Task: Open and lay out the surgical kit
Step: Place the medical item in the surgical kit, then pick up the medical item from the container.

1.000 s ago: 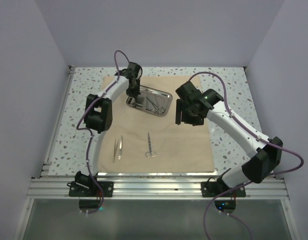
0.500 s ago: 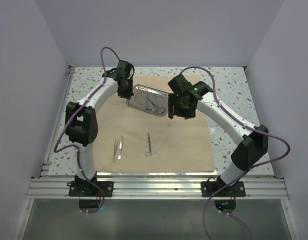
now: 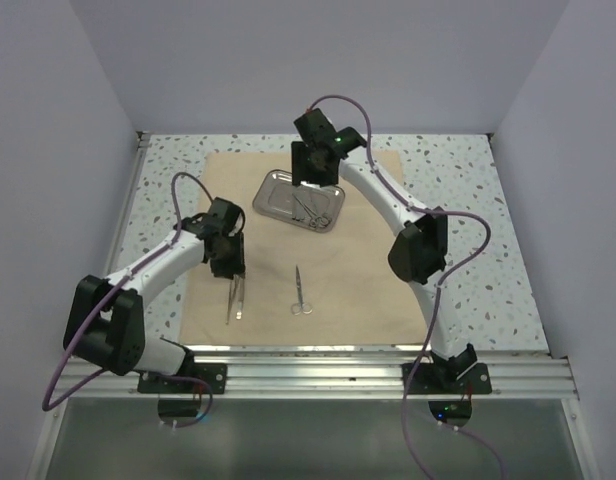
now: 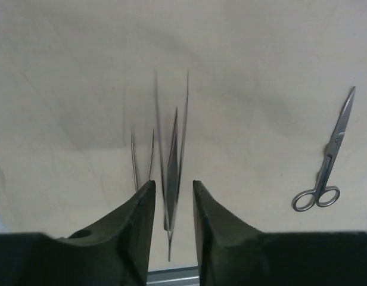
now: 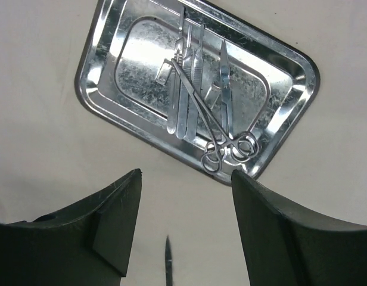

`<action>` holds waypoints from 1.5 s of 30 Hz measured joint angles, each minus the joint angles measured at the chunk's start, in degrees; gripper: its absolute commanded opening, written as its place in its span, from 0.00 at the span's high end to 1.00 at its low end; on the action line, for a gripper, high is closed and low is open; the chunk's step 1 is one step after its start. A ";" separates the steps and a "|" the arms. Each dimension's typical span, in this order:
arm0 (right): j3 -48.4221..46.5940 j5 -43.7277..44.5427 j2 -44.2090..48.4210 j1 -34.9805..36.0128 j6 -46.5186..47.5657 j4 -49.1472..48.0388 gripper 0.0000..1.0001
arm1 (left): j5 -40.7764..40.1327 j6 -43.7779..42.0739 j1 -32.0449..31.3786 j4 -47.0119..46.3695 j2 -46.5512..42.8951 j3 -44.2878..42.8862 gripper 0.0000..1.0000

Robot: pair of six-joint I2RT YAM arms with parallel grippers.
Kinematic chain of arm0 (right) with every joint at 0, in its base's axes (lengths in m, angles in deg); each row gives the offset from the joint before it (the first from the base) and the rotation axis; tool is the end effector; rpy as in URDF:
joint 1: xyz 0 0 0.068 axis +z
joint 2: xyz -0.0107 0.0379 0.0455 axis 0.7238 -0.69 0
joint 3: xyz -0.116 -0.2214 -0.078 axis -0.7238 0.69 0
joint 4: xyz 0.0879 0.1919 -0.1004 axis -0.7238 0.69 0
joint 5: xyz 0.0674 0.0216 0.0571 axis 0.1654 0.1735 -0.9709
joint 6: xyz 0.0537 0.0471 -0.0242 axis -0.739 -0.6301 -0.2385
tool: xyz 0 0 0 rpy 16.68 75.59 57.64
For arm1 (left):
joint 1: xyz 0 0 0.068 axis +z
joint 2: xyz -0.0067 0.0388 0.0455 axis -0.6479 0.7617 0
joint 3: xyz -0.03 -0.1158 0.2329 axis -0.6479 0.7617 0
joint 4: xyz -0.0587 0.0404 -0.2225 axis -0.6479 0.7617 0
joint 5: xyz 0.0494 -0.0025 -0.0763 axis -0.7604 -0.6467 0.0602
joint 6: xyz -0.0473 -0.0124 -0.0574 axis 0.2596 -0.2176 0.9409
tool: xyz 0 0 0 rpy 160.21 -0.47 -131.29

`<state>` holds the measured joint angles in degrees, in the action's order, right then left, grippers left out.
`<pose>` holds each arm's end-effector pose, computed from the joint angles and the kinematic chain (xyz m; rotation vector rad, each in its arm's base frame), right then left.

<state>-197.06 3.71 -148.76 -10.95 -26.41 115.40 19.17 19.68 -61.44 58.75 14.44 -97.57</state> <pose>0.3928 0.2665 0.2775 -0.0668 2.5013 0.2695 0.2345 -0.0899 0.1899 -0.1837 2.7939 -0.2094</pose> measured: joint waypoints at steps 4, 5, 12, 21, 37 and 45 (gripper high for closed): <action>-1.20 -0.26 -5.73 -0.13 0.76 -1.27 0.36 | 0.37 1.88 -0.09 0.59 -2.64 5.29 0.41; -1.20 -0.26 -6.93 -0.13 0.96 -1.46 0.36 | 0.35 2.19 -0.09 0.66 -3.28 5.60 0.40; -1.05 -0.24 -12.26 -0.22 2.95 -2.27 0.38 | -0.24 3.34 -0.09 1.51 -6.93 5.40 0.39; -4.57 -1.68 -18.47 -1.38 3.78 -4.02 0.43 | -1.92 3.87 -0.09 4.85 -7.48 4.70 0.40; -9.46 0.09 -21.86 -2.84 4.50 -2.62 1.00 | -3.80 4.52 -0.09 7.04 -7.74 3.61 0.41; -9.31 0.61 -21.24 -2.86 4.70 -2.08 1.00 | -3.76 5.16 -0.09 6.69 -7.50 3.28 0.43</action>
<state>-206.37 4.32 -170.00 -13.81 -21.71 113.32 15.41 24.83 -61.53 65.44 6.94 -94.29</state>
